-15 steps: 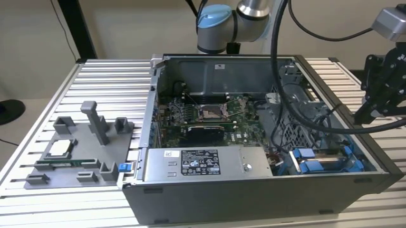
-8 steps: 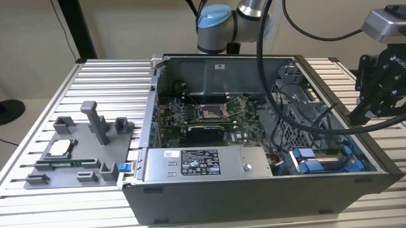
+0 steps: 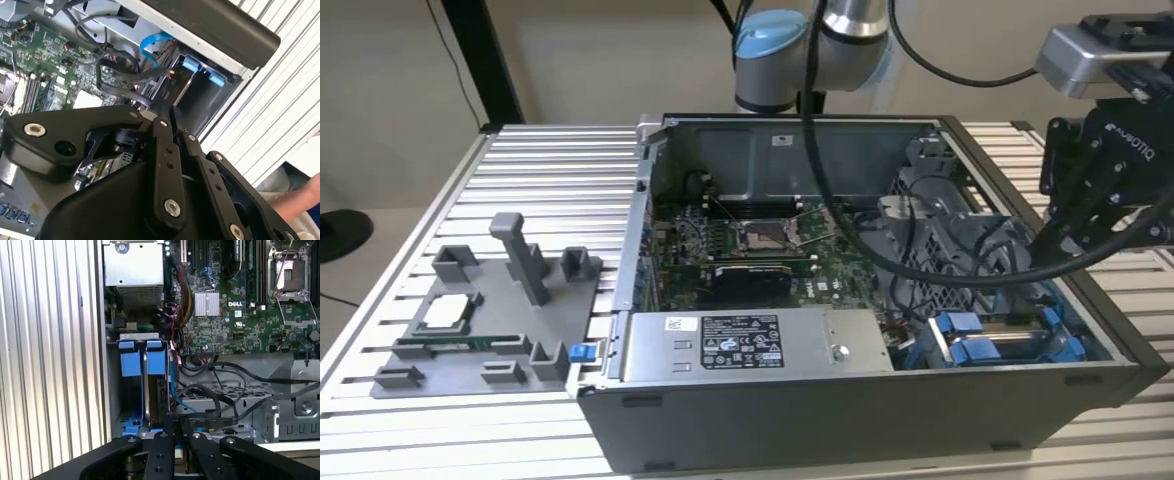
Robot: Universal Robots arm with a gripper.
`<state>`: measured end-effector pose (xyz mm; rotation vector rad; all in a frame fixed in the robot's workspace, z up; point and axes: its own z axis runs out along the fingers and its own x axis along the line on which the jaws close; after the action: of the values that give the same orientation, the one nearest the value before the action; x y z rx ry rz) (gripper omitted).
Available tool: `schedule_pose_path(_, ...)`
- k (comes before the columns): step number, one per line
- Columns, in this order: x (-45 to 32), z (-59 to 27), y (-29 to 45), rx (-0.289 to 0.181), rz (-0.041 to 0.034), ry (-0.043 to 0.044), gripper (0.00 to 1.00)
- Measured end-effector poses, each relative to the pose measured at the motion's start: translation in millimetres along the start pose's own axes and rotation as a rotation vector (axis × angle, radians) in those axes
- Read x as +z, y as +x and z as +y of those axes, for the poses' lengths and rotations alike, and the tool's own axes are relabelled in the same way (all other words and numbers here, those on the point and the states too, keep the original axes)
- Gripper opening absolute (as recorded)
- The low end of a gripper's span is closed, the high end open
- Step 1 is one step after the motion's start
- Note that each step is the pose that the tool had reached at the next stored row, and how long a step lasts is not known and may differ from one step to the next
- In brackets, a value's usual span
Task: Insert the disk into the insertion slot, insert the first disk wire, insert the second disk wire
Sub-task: 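Insert the second disk wire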
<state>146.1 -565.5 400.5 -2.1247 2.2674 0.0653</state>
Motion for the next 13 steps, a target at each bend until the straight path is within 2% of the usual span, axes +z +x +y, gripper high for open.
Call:
schedule_pose_path(8,0.0,28.2,3.8,-0.002,-0.0071,0.0297,0.00)
schedule_pose_path(13,0.0,35.9,4.8,-0.002,-0.0089,0.0365,0.00)
